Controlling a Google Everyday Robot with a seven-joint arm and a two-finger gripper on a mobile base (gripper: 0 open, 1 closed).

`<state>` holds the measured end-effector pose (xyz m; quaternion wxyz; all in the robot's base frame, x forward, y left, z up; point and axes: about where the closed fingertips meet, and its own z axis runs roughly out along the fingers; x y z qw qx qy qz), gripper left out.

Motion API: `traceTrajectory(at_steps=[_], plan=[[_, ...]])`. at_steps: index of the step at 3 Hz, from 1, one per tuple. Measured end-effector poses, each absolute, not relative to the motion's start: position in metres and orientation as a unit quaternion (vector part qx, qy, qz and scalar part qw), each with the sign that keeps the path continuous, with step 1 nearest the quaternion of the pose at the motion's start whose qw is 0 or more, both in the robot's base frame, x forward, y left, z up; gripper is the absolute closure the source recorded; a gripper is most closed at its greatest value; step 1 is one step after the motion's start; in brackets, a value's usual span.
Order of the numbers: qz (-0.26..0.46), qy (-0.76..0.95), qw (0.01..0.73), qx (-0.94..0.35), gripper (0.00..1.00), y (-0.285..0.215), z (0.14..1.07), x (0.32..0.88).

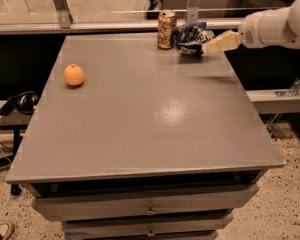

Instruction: Move blue chip bag near orange can

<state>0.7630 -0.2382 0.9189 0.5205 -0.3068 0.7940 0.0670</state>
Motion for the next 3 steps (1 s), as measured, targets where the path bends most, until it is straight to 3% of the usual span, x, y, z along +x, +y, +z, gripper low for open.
traceTrajectory(at_steps=[2, 3], plan=[[0.096, 0.743, 0.548, -0.373, 0.0, -0.316, 0.939, 0.67], [0.109, 0.736, 0.528, -0.41, 0.0, -0.313, 0.932, 0.649]])
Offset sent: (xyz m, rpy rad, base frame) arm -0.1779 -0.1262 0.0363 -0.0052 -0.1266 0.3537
